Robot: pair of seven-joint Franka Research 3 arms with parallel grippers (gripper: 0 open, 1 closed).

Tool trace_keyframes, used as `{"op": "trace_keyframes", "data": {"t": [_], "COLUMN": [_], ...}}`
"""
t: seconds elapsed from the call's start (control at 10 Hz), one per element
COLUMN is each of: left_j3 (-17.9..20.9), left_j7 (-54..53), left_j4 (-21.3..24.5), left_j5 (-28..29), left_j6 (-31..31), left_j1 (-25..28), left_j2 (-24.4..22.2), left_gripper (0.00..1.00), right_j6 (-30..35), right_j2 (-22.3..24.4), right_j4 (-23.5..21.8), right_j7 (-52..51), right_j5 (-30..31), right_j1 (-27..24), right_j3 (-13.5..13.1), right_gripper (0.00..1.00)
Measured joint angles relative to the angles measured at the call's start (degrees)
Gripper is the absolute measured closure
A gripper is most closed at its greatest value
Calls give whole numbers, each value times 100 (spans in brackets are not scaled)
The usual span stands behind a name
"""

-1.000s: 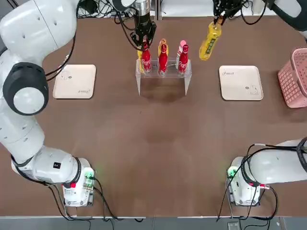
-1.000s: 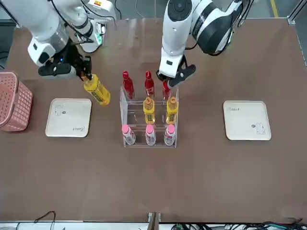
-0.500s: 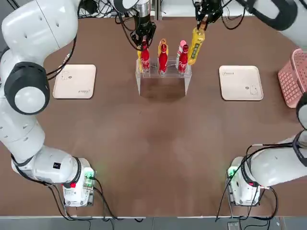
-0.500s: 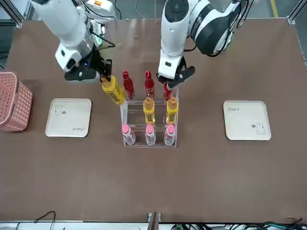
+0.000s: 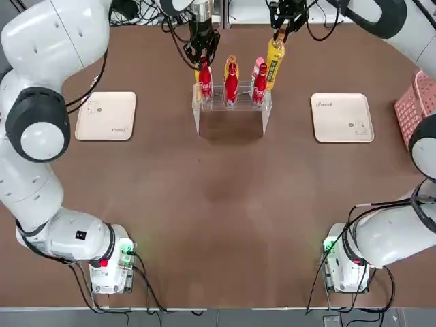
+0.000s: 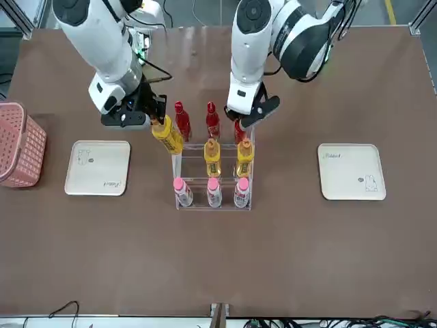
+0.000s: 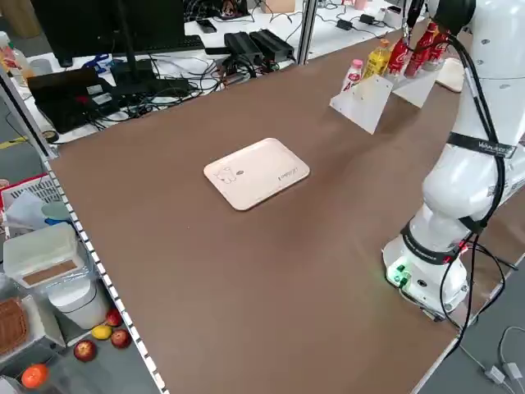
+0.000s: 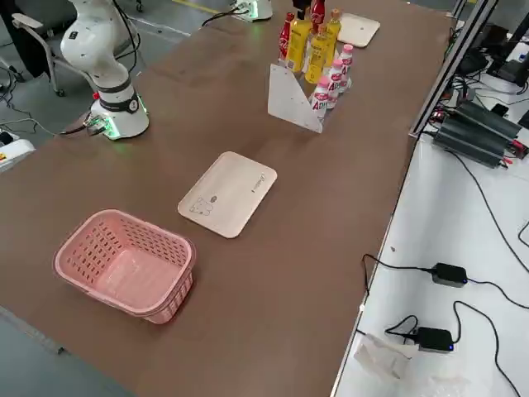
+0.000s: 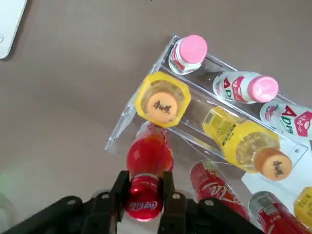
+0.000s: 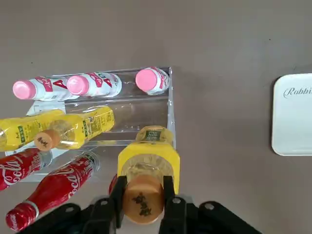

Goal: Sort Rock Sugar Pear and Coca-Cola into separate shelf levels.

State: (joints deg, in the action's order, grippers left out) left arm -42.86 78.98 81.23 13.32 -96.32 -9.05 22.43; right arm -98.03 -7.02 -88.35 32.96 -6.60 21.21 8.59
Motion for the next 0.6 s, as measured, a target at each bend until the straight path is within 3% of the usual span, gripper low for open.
{"op": "trace_keyframes", "data": {"t": [0.5,0.6], "left_j3": [2,2], "left_j7": [0,0], "left_j4": [-139,-176], "left_j5": [0,0], "left_j6": [6,16], "left_j1": [73,124], "left_j2": [-6,-31], "left_gripper": [0,0], "right_j6": [-41,-17], "right_j2": [-344,-409], "right_j4": [393,492], "right_j7": [148,169], "right_j5": [33,28], "right_j1": [74,109], "right_j3": [-15,-16], "right_gripper": [66,66]}}
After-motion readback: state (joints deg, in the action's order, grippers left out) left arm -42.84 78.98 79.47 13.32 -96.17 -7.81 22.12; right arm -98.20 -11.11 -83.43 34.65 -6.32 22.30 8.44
